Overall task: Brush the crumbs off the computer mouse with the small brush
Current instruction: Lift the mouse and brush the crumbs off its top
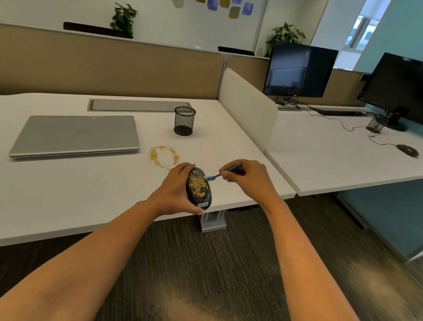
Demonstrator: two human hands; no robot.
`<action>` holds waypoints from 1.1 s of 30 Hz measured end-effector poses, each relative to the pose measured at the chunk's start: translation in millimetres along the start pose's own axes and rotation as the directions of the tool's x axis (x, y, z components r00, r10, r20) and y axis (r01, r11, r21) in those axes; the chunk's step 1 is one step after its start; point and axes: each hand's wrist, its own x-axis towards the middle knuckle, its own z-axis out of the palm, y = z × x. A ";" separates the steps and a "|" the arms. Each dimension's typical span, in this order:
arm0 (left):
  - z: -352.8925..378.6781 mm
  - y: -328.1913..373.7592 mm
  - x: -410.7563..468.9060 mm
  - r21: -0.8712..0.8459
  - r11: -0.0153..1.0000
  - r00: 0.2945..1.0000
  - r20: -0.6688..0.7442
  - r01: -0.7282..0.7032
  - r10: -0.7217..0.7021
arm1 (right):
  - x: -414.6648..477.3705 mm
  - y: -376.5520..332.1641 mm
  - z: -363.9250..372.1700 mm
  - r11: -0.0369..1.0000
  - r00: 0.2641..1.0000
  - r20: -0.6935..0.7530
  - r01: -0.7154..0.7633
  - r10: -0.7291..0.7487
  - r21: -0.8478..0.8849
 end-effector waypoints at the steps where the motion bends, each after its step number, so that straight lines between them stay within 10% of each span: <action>1: -1.0 -1.8 0.3 0.001 1.000 1.000 -0.004 0.004 -0.004 | -2.8 0.6 -1.3 1.000 1.000 0.023 0.005 -0.005 -0.012; 33: 9.2 3.9 0.2 -0.005 1.000 0.999 0.042 -0.020 0.021 | 3.0 -24.0 4.1 0.983 1.000 -0.004 0.029 -0.030 -0.183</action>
